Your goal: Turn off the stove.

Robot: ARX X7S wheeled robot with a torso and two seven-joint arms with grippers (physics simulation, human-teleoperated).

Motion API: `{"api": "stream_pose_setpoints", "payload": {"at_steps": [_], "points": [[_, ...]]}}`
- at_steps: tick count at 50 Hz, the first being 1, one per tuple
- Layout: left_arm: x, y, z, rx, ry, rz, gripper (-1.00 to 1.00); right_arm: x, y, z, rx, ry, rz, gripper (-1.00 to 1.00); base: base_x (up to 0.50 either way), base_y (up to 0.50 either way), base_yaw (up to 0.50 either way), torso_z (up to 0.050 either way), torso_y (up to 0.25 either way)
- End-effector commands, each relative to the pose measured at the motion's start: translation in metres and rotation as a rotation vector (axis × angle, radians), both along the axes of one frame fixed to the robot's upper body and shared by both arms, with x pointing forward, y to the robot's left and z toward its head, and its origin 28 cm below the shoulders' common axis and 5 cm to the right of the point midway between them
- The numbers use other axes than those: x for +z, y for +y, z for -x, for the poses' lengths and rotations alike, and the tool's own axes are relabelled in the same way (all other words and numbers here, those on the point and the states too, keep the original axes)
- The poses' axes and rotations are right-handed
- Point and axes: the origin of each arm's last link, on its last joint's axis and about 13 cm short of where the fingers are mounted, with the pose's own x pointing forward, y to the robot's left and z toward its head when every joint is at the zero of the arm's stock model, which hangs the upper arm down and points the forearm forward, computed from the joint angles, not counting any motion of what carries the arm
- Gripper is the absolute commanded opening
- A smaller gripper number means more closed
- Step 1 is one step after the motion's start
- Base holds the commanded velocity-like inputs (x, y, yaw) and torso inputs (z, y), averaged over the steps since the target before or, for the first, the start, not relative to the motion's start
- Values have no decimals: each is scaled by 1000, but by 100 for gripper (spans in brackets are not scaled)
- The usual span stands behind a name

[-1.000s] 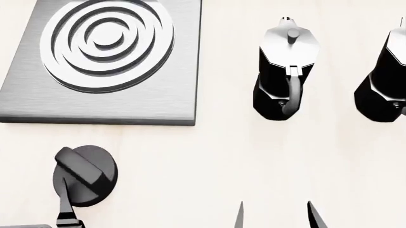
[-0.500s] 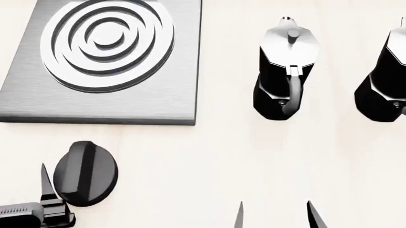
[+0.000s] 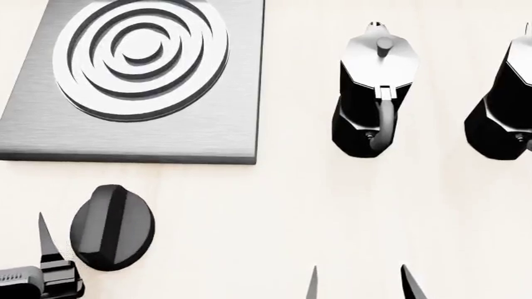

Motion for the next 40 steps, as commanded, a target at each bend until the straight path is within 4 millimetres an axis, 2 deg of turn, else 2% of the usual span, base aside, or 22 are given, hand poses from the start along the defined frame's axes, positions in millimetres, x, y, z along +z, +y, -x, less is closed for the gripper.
{"api": "stream_pose_setpoints", "payload": {"at_steps": [1,7,9,17,40], "points": [[6,2,4,46,-24,-6,100,-1,1,1,5,2,1,100,0,0,0,0,0],[10,-1,9,-32,-31,17,100,-2,1,-1,1,5,3,100,0,0,0,0,0],[10,-3,10,-96,20,73,100,-3,0,-2,-1,6,2,100,0,0,0,0,0],[18,-7,21,-151,13,51,100,-1,1,-5,-11,0,1,100,0,0,0,0,0],[36,-10,46,-191,-40,48,100,5,3,-8,-22,-18,8,100,0,0,0,0,0]]}}
